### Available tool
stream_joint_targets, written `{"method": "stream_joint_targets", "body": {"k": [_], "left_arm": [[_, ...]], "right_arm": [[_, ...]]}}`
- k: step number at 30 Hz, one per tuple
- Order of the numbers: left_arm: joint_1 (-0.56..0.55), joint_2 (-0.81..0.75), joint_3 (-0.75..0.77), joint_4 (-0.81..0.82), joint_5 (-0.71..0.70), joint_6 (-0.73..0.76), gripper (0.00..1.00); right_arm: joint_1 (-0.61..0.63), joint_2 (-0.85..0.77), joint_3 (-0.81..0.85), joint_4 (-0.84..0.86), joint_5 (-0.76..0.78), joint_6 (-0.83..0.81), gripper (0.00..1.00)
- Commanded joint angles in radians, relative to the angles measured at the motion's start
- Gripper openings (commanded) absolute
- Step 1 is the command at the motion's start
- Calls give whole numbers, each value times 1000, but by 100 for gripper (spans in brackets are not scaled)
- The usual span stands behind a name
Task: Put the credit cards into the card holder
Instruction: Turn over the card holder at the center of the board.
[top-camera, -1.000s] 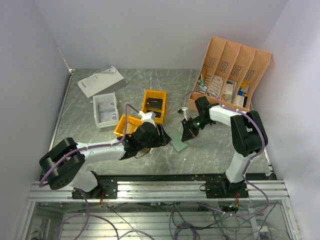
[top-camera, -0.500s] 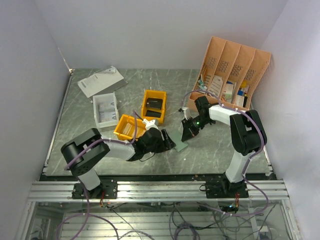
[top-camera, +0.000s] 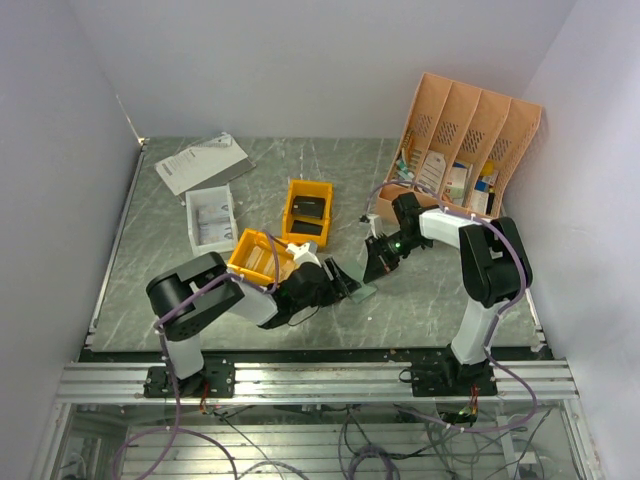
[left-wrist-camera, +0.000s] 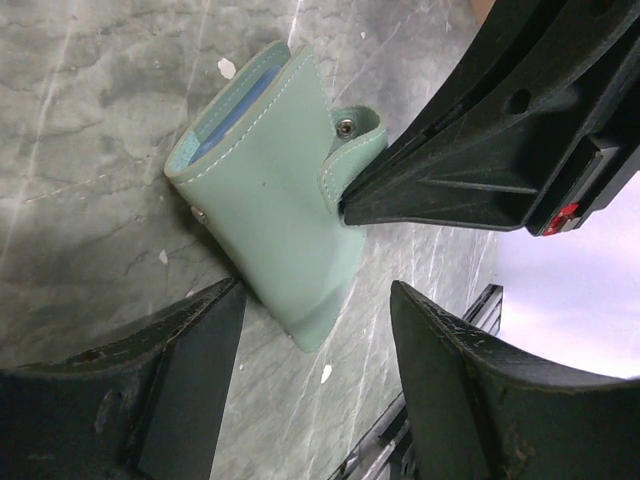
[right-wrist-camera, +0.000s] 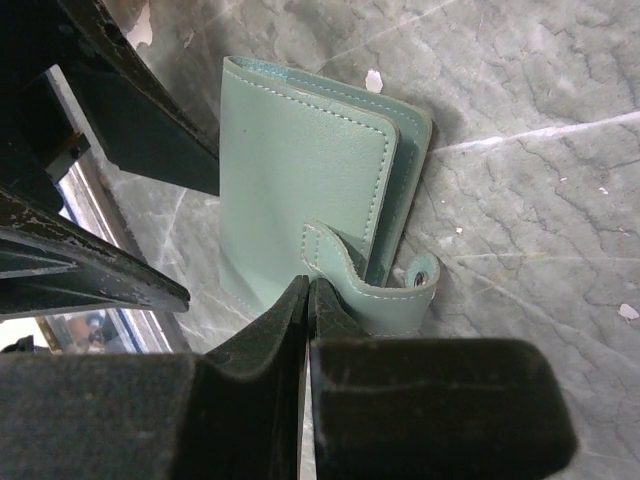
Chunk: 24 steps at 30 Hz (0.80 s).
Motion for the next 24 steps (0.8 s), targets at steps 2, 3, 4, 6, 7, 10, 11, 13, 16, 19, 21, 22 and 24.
{"method": "stream_joint_targets", "body": {"k": [2,3,4,6,7,10,11,13,16,19,21,22,24], "left_arm": [[-9,64,29,-28,-66,5,70],[-10,72,34,-28,-69,7,68],[-10,79,36,-20,-71,8,64],[-10,91,34,14,-83,13,58],[-10,94,33,30,-91,18,56],[-11,106,51,52,-99,47,47],[-10,106,62,42,-98,60,46],[-10,106,93,15,-100,84,43],[-11,107,127,-25,-108,117,36],[-10,101,151,-62,-112,151,22],[-10,85,169,-98,-108,187,17],[-11,72,175,-120,-104,206,16],[-12,38,191,-164,-102,272,14]], "right_arm": [[-13,62,-13,10,131,-37,1],[-13,64,-11,8,130,-40,1],[-14,67,-11,8,130,-39,1],[-15,66,-11,7,128,-39,1],[-15,67,-10,6,128,-39,1],[-14,68,-9,5,125,-41,1],[-14,68,-9,4,124,-42,1],[-13,70,-9,2,122,-43,1],[-14,66,-5,-2,116,-48,1],[-17,52,-1,-9,102,-54,1],[-32,36,6,-20,70,-67,2],[-48,24,11,-28,48,-76,3],[-80,-7,25,-64,-26,-112,4]]}}
